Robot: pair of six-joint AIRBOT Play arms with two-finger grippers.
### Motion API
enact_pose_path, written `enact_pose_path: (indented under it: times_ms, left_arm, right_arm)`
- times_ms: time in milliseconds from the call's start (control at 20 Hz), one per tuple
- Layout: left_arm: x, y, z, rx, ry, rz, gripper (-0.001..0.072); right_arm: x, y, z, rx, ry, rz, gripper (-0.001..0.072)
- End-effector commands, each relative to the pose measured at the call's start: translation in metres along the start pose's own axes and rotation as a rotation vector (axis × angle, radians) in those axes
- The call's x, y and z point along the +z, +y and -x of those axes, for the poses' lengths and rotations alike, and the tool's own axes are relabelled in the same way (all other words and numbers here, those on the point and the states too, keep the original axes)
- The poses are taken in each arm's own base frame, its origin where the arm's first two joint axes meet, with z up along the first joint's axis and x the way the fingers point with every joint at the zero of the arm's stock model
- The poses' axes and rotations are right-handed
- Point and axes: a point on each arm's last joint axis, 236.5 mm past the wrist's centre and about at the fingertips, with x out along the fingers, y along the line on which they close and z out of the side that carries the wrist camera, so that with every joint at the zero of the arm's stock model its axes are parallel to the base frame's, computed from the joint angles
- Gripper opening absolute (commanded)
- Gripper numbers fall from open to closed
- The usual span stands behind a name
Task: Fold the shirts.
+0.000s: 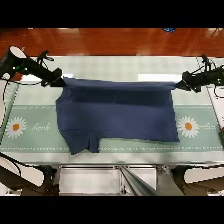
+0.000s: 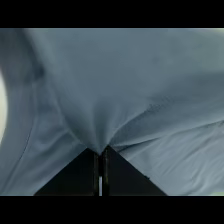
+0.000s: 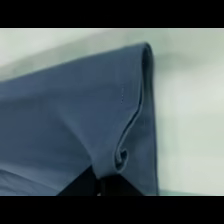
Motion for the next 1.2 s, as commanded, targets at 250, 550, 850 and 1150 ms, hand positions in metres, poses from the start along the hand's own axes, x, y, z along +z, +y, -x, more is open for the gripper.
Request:
enact_pose_path:
  times_ms: [250,550,850,1150]
  left_arm:
    - [-0.037,0.027,-0.016,0.082,0.135,0.012,0.0022]
    - [-0.053,0.02,-0.016,0.076,0.205,0.023,0.0505]
    - [-0.063,0.032,0.058,0.083,0.05,0.086,0.0504]
    - [-0.164,0.072,0.058,-0.019,-0.194,0.325,0.0504]
  right_arm:
    - [-0.034,-0.027,-0.004,-0.098,0.13,-0.014,0.0024]
    - [-0.035,-0.006,-0.013,0.008,0.113,-0.076,0.0413]
    - [-0.038,-0.033,0.071,-0.132,-0.012,-0.118,0.0413]
    - [-0.112,-0.049,0.065,-0.097,-0.194,-0.235,0.0412]
